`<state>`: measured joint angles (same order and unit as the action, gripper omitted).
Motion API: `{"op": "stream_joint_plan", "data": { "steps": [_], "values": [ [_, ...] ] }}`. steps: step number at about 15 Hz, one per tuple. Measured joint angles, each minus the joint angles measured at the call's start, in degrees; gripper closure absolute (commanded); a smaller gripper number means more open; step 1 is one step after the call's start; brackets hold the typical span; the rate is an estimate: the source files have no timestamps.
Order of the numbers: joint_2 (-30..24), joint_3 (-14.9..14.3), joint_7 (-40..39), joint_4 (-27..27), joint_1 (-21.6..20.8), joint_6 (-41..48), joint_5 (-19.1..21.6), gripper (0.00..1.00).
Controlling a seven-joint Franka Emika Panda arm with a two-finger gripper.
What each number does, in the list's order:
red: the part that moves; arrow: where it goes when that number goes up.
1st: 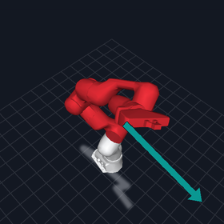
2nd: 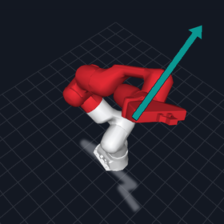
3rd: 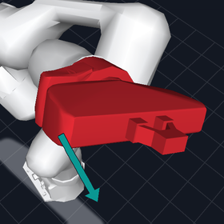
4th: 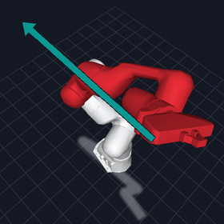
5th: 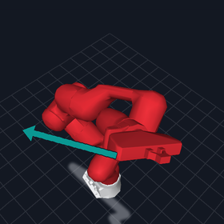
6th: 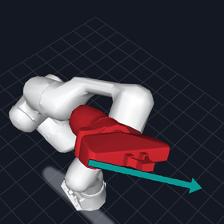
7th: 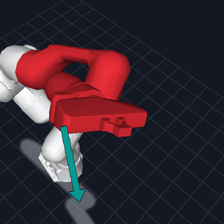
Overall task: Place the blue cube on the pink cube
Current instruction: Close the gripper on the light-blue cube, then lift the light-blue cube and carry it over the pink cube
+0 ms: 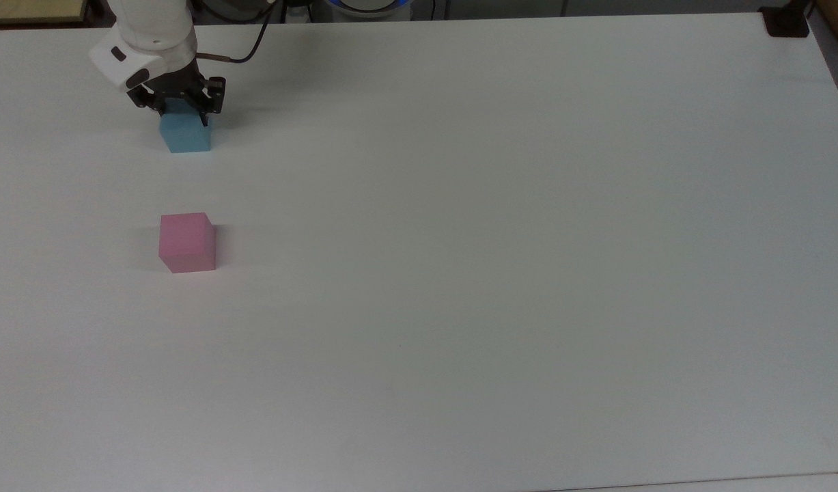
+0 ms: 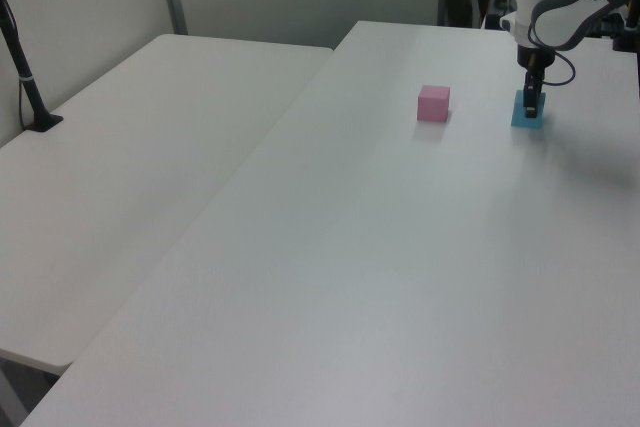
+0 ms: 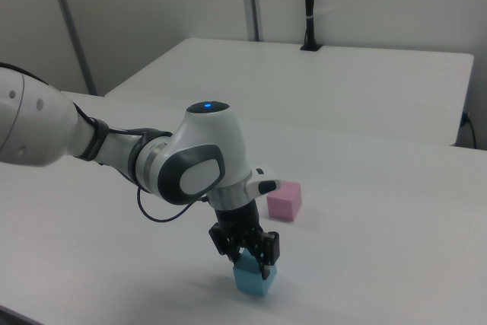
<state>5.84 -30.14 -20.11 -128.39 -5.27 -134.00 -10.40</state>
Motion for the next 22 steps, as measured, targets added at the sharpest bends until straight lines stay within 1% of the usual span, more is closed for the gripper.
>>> {"op": "stream_joint_plan", "data": {
  "steps": [3,5,8,10,11,13,16,19,22],
  "values": [
    [-0.1,-0.1,0.0,0.1,0.0,0.0,0.0,0.71],
    [-0.8,-0.1,0.0,1.1,0.0,1.2,0.0,0.71],
    [-2.0,0.0,0.0,6.6,-0.2,8.7,1.0,0.71],
    [-2.6,0.1,-0.7,11.6,-0.2,14.6,3.6,0.71],
    [-2.7,0.1,-1.0,12.9,-0.3,16.4,4.6,0.71],
    [-2.8,0.7,-1.2,17.1,-0.4,21.5,7.5,0.70],
    [-2.9,1.5,-1.2,22.1,-0.4,27.0,9.8,0.68],
    [-2.7,2.9,-1.2,23.6,-0.5,27.3,10.0,0.68],
    [0.1,3.3,-1.1,24.9,-0.6,23.2,10.6,0.67]
  ]
}}
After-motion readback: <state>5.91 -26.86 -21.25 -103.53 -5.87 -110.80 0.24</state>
